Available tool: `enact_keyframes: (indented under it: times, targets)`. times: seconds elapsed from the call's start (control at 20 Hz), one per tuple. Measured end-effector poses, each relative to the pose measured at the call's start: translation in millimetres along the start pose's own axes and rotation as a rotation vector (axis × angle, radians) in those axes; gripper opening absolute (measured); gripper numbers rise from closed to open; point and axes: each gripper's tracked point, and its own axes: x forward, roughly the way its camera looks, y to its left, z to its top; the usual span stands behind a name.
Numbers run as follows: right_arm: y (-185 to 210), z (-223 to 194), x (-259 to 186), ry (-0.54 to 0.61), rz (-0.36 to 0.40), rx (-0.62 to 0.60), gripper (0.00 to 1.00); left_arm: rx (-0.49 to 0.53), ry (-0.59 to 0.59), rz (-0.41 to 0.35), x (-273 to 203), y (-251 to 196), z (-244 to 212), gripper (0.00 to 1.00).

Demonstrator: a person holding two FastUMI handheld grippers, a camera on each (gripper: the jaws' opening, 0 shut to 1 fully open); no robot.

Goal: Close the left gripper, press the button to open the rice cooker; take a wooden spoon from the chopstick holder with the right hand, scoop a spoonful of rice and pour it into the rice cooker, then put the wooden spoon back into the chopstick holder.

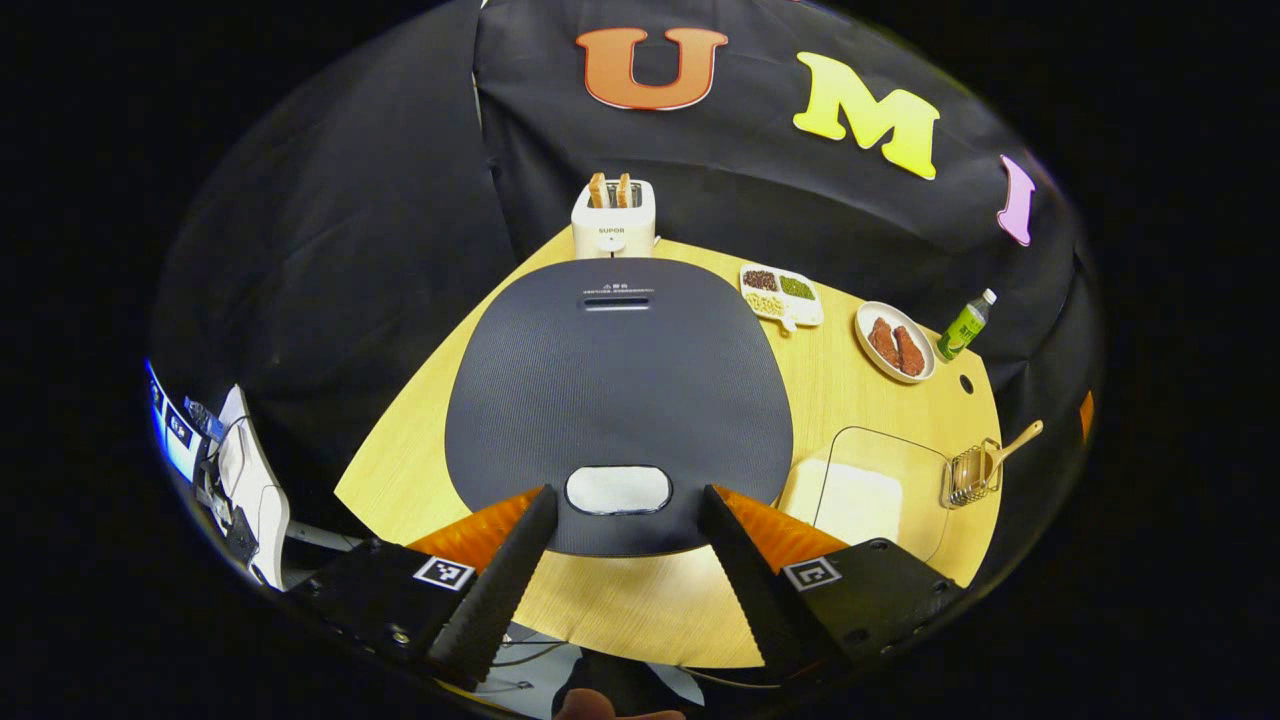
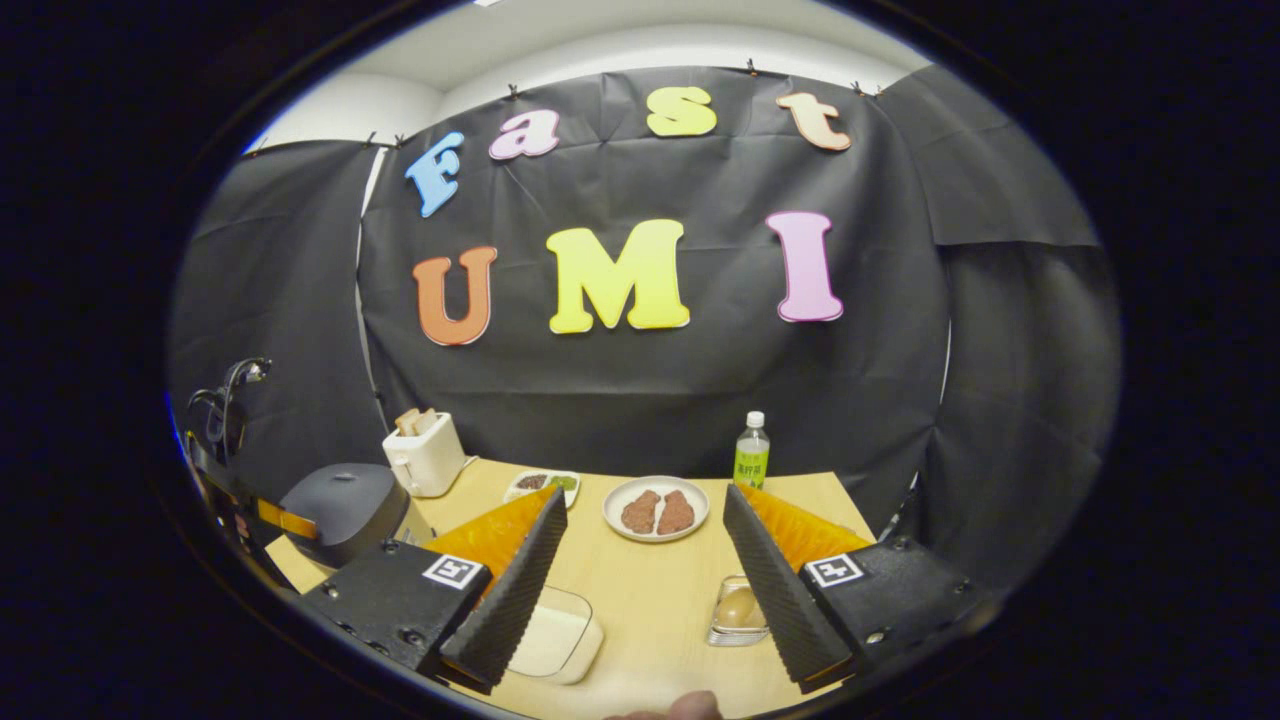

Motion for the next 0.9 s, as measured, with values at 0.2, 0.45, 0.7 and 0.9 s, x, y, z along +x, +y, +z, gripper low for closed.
enact_keyframes:
  times: [0.2,0.45,0.7,0.9]
  targets:
    - [2,21,-22,-0.057,-0.038,-0.013,1.00,0.026,-0.060,-0.042,-8,-6,5,0.97]
    - [28,39,-74,-0.115,-0.085,-0.019,1.00,0.049,-0.201,-0.170,-62,-16,24,0.97]
    - [70,63,-140,-0.200,-0.104,-0.002,1.00,0.148,-0.506,-0.261,-150,-24,46,0.95]
    - [99,71,-195,-0.247,-0.105,-0.002,1.00,0.203,-0.713,-0.315,-210,-37,32,0.95]
